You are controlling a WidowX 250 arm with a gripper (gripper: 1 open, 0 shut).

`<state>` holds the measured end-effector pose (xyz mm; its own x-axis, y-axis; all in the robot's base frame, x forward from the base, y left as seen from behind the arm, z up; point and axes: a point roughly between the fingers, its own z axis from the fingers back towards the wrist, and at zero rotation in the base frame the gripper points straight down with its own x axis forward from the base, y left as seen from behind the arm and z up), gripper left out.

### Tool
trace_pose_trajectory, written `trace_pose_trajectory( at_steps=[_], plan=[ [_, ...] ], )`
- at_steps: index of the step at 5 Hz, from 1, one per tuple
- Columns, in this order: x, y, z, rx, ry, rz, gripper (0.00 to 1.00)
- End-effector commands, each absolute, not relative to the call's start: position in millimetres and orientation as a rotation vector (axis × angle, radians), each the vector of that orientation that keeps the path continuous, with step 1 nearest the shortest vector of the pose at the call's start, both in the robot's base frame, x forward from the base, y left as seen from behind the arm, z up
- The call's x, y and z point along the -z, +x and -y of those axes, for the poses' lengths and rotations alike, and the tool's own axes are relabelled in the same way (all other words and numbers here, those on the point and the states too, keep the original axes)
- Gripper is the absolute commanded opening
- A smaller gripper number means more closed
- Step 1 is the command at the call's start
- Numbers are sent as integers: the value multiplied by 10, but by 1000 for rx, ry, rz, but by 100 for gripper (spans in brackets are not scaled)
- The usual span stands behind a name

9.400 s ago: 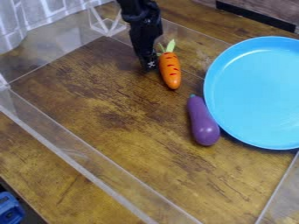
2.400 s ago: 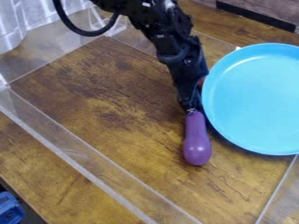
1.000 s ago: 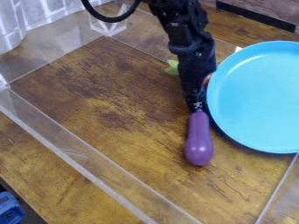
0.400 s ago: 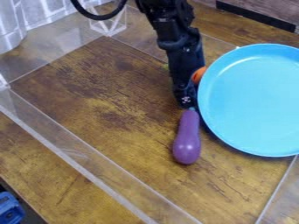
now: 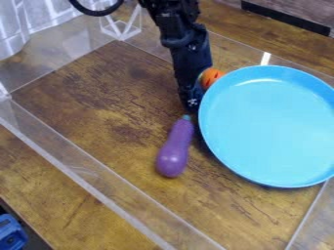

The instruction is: Move the carrot to the right side

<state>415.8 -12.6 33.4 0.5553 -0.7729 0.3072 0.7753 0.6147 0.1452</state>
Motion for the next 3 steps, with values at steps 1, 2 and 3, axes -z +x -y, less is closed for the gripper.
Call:
trace_pose_trajectory(
  at_steps=[1, 2, 3],
  plan=[
    [-554, 4309, -146, 911, 21, 404, 100],
    [-595, 4394, -355, 917, 23, 405, 100],
    [-670, 4508, -394, 865, 42, 413, 0]
  ],
)
